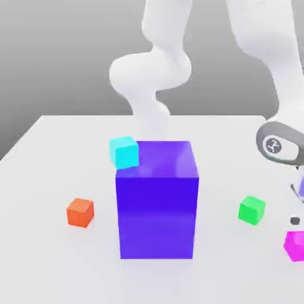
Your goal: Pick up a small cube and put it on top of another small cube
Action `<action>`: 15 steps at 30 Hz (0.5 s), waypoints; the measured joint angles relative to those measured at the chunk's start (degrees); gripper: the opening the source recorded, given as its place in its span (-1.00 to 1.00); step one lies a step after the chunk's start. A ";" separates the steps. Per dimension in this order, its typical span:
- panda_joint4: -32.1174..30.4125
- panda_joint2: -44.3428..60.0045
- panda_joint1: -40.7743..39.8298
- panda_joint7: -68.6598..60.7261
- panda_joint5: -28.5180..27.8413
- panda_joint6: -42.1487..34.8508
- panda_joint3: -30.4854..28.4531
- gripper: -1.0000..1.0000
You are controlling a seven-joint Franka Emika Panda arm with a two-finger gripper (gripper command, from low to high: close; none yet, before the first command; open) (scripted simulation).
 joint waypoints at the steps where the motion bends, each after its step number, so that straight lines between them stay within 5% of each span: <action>1: 0.00 0.00 0.00 0.00 0.00 -0.01 0.00 -1.00; 10: -1.44 -6.55 -1.08 -1.72 2.25 -5.20 1.59 -1.00; 15: -7.17 -14.41 -3.50 -13.34 4.21 -7.37 5.27 -1.00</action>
